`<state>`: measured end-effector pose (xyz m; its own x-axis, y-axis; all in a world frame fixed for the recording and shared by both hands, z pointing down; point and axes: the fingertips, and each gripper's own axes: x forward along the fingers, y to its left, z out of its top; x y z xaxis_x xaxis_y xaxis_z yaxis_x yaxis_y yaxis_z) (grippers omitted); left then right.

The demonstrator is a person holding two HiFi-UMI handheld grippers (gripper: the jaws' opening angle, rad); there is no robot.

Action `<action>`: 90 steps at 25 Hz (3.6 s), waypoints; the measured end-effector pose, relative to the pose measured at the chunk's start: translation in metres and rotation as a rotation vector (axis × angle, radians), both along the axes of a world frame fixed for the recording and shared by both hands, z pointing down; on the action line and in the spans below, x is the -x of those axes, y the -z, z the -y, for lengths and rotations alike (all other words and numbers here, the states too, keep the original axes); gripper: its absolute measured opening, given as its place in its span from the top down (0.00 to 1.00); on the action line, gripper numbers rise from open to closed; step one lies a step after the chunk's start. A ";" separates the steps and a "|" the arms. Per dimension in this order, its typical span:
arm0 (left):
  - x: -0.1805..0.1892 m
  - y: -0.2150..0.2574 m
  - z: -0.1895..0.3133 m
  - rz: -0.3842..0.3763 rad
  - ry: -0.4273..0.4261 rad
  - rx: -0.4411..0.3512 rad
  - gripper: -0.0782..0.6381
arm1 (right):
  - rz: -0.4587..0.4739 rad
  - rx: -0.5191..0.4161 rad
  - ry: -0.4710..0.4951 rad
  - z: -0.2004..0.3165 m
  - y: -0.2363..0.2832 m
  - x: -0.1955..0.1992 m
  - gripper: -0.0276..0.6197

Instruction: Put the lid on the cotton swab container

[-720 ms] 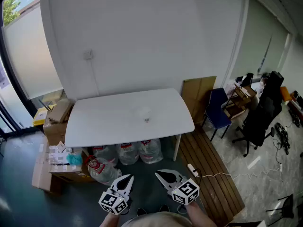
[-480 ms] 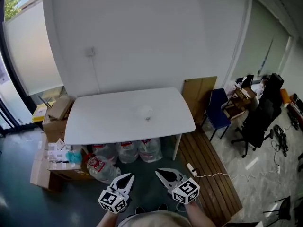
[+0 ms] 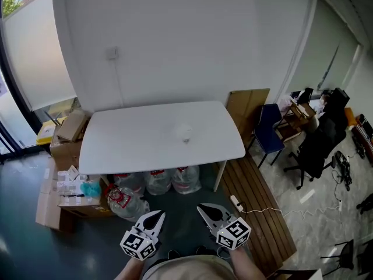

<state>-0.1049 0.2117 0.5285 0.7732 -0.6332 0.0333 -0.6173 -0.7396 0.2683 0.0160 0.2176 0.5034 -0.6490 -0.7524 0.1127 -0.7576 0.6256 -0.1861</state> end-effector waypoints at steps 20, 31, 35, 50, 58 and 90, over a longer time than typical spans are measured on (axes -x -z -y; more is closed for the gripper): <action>-0.008 -0.030 0.084 -0.027 0.009 0.074 0.87 | -0.061 0.040 0.038 0.087 -0.035 0.002 0.93; -0.074 -0.006 0.193 -0.010 0.033 0.028 0.87 | -0.159 0.000 0.162 0.192 -0.032 -0.038 0.93; -0.101 -0.004 0.225 -0.002 0.050 0.020 0.87 | -0.170 0.019 0.217 0.214 -0.041 -0.058 0.93; -0.125 -0.012 0.267 0.052 0.112 0.042 0.87 | -0.106 0.020 0.291 0.267 -0.051 -0.080 0.93; -0.126 -0.016 0.293 0.041 0.072 0.052 0.87 | -0.106 0.031 0.256 0.291 -0.052 -0.078 0.93; -0.069 -0.017 0.481 0.007 -0.115 0.028 0.87 | -0.200 0.105 0.025 0.475 -0.057 -0.045 0.93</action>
